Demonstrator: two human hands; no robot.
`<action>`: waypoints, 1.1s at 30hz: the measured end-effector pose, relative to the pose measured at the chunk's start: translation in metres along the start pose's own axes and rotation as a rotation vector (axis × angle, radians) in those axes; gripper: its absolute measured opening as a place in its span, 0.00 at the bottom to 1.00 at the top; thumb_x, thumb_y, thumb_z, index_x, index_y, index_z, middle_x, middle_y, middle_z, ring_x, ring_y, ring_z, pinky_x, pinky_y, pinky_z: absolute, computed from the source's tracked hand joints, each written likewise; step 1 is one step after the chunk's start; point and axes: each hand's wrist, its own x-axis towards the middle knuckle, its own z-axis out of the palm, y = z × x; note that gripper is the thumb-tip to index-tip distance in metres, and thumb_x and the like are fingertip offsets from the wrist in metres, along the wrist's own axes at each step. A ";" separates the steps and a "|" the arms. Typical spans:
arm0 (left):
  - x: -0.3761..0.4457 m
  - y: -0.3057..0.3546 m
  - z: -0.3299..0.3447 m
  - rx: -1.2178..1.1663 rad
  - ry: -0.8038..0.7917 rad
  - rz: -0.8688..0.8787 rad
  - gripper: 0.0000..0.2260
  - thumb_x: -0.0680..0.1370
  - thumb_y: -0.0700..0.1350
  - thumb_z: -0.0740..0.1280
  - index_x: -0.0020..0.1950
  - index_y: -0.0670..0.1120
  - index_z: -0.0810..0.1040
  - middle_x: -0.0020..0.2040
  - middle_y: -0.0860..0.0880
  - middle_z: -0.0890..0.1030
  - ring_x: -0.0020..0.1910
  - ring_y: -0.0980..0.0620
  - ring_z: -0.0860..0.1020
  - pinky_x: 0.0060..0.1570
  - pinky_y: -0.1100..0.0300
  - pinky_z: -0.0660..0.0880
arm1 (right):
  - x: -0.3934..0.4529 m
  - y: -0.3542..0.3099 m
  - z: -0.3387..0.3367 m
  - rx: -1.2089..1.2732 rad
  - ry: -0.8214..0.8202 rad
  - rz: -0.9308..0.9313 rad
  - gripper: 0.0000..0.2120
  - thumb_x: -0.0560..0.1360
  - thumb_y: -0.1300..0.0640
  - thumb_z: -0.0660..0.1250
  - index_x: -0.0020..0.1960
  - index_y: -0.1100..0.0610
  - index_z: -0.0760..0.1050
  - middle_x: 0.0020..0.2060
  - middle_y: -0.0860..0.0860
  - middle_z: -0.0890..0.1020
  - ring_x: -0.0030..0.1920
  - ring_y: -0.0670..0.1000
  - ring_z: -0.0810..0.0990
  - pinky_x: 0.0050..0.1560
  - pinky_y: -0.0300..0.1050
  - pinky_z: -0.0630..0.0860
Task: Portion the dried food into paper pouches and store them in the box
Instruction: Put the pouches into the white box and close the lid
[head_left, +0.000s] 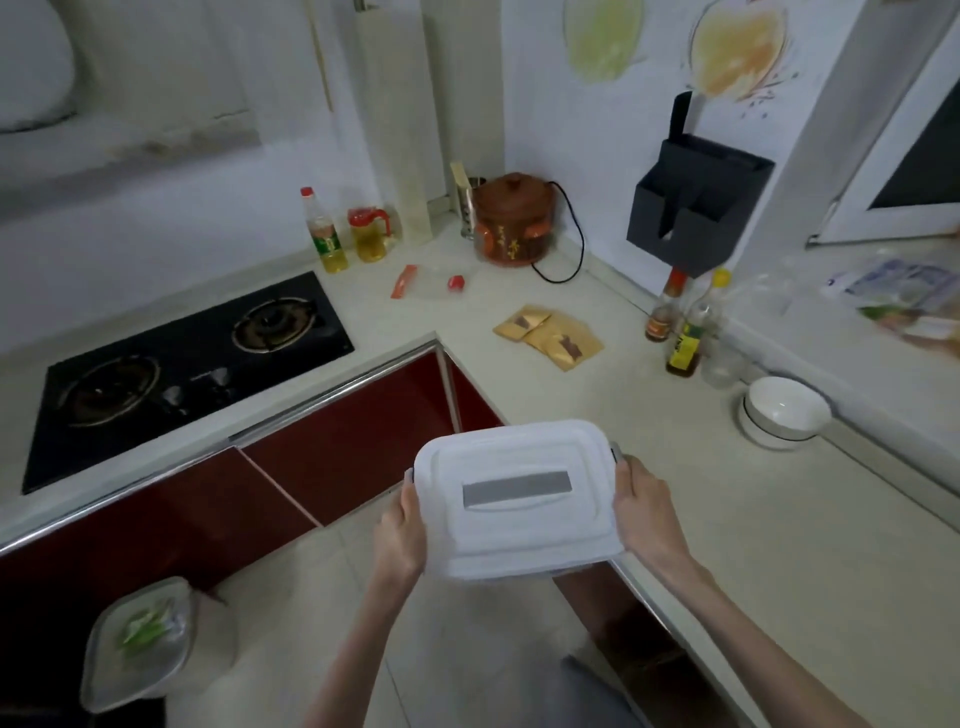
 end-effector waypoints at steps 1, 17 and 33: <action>0.010 0.003 0.004 -0.011 -0.020 0.002 0.25 0.82 0.60 0.48 0.70 0.49 0.73 0.66 0.46 0.77 0.66 0.46 0.74 0.68 0.45 0.68 | 0.009 0.000 0.001 0.007 -0.004 0.003 0.17 0.83 0.56 0.49 0.60 0.61 0.73 0.51 0.63 0.80 0.47 0.63 0.77 0.42 0.45 0.63; 0.238 0.082 0.031 -0.032 0.021 -0.053 0.24 0.81 0.62 0.50 0.72 0.55 0.70 0.70 0.47 0.73 0.69 0.47 0.70 0.58 0.59 0.64 | 0.232 -0.070 0.059 0.140 -0.008 0.058 0.11 0.82 0.53 0.50 0.45 0.53 0.68 0.33 0.51 0.75 0.36 0.56 0.73 0.33 0.44 0.65; 0.438 0.070 0.023 0.009 -0.134 -0.173 0.23 0.80 0.64 0.55 0.61 0.49 0.77 0.59 0.51 0.79 0.63 0.45 0.76 0.60 0.52 0.72 | 0.360 -0.112 0.185 0.194 -0.049 0.235 0.17 0.82 0.57 0.50 0.61 0.65 0.72 0.58 0.62 0.78 0.59 0.60 0.76 0.53 0.44 0.68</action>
